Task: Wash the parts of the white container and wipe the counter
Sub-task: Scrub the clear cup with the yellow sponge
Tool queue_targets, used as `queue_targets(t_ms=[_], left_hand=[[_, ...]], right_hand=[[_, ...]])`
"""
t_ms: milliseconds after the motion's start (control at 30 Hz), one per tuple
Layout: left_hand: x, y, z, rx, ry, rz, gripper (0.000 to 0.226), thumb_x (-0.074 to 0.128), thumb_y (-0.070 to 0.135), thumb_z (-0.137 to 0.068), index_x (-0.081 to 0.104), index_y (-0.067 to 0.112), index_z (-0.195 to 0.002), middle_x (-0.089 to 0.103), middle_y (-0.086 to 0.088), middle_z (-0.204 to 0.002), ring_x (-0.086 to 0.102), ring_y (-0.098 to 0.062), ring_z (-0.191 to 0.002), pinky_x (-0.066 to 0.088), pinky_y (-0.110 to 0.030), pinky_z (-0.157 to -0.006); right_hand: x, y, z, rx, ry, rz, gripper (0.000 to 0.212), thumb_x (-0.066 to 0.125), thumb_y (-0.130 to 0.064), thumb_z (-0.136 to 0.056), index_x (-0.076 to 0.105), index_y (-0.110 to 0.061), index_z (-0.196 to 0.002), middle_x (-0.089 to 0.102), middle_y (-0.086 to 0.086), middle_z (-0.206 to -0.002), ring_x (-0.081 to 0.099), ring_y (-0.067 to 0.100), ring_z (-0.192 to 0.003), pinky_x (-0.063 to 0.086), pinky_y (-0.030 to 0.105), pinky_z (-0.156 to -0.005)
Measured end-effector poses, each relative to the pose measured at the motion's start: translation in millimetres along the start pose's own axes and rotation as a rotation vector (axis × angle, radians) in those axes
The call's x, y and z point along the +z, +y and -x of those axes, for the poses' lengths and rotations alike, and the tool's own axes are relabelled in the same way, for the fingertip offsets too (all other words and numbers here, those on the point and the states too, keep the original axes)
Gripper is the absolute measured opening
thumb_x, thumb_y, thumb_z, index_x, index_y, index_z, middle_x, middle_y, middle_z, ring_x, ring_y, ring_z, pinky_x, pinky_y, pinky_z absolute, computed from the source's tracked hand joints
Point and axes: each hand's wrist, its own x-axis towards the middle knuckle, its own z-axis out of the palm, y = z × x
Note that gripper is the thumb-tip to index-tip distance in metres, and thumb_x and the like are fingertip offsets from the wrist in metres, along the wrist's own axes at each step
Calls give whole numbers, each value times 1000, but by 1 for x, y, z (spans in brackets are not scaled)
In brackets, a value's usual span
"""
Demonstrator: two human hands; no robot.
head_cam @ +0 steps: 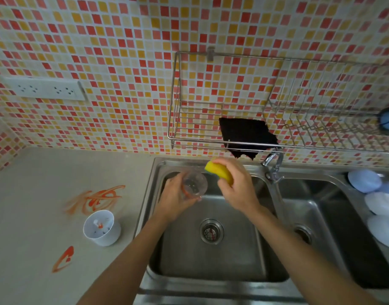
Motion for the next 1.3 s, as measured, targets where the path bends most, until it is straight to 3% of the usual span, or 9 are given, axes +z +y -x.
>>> queue_targets(t_ms=[100, 267, 367, 500, 600, 700, 867, 1067, 1300], left_hand=[[6, 4, -6, 25, -53, -144, 85, 86, 38, -66, 43, 25, -138, 54, 12, -131, 47, -14, -123, 41, -31, -101], [11, 6, -17, 47, -89, -285, 88, 88, 38, -62, 44, 24, -137, 59, 2, -131, 49, -23, -122, 40, -29, -95], [13, 7, -22, 63, -70, -341, 86, 87, 41, -63, 45, 23, -136, 62, 0, -127, 50, -22, -120, 42, -31, -93], [16, 9, -27, 106, -34, -357, 79, 84, 41, -65, 48, 23, -133, 63, 0, -125, 50, -21, -120, 49, -35, -87], [16, 10, -27, 132, -72, -381, 81, 84, 42, -65, 46, 25, -135, 62, 2, -126, 49, -20, -120, 51, -35, -85], [19, 16, -29, 133, -69, -393, 84, 84, 43, -65, 44, 25, -136, 64, 2, -123, 48, -19, -120, 52, -35, -84], [18, 21, -30, 132, -106, -360, 78, 79, 48, -69, 44, 27, -136, 61, 4, -125, 46, -18, -121, 51, -36, -83], [16, 28, -31, 150, -117, -378, 83, 83, 45, -65, 43, 28, -135, 59, 7, -128, 44, -15, -123, 51, -37, -86], [15, 21, -25, 128, -111, -326, 85, 85, 41, -64, 43, 28, -136, 61, 6, -124, 43, -15, -122, 47, -30, -84]], right_hand=[[9, 27, 21, 37, -133, 196, 50, 48, -29, -75, 65, -16, -119, 58, -2, -122, 51, 16, -112, 44, 38, -98], [9, 38, 25, -34, -182, 351, 46, 45, -31, -81, 68, -14, -117, 60, 3, -120, 52, 22, -108, 47, 33, -94], [14, 44, 26, -145, -171, 437, 39, 49, -22, -81, 70, -11, -112, 63, 5, -117, 55, 24, -104, 50, 33, -92], [22, 49, 35, -218, -154, 453, 37, 72, -6, -70, 71, -12, -107, 66, 3, -108, 54, 20, -98, 46, 26, -88], [12, 60, 30, -325, -258, 524, 41, 77, -8, -67, 71, -15, -107, 66, 0, -107, 57, 21, -97, 50, 31, -84], [-2, 72, 11, -286, -293, 578, 41, 77, -8, -67, 71, -16, -106, 65, 0, -110, 55, 23, -101, 53, 41, -80], [10, 58, 26, -330, -402, 490, 34, 59, -15, -76, 71, -18, -108, 65, 0, -107, 57, 24, -100, 50, 37, -79], [-4, 63, 12, -315, -295, 562, 33, 73, -10, -69, 73, -20, -101, 66, -4, -109, 53, 21, -103, 48, 38, -81], [-2, 58, 11, -378, -397, 580, 37, 78, -17, -68, 71, -20, -104, 67, -3, -107, 59, 22, -99, 48, 36, -79]])
